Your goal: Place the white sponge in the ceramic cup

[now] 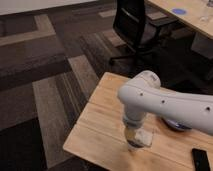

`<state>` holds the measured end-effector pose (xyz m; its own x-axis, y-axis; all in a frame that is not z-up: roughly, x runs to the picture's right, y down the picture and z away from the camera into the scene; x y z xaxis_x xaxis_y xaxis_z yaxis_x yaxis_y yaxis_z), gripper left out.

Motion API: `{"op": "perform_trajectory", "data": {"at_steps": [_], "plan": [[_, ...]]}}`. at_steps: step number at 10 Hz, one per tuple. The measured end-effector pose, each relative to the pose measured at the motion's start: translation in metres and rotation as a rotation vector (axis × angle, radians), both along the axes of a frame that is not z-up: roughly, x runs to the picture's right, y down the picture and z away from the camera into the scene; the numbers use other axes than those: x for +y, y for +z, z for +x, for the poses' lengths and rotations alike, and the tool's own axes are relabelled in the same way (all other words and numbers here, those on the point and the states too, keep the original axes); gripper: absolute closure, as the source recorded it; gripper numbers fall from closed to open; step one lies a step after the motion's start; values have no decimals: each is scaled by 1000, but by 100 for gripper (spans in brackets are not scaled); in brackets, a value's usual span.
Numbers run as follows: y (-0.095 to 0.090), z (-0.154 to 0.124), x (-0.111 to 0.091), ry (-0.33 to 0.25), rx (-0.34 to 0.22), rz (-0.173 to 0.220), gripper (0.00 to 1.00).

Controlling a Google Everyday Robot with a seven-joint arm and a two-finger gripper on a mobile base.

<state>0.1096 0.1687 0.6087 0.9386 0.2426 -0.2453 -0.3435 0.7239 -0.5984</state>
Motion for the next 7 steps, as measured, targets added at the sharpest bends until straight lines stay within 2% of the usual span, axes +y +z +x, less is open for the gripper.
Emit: {"op": "perform_trajectory", "data": {"at_steps": [1,3,7], "plan": [[0,0,0,0,0,0,34],[0,0,0,0,0,0,20],[0,0,0,0,0,0,20]]}}
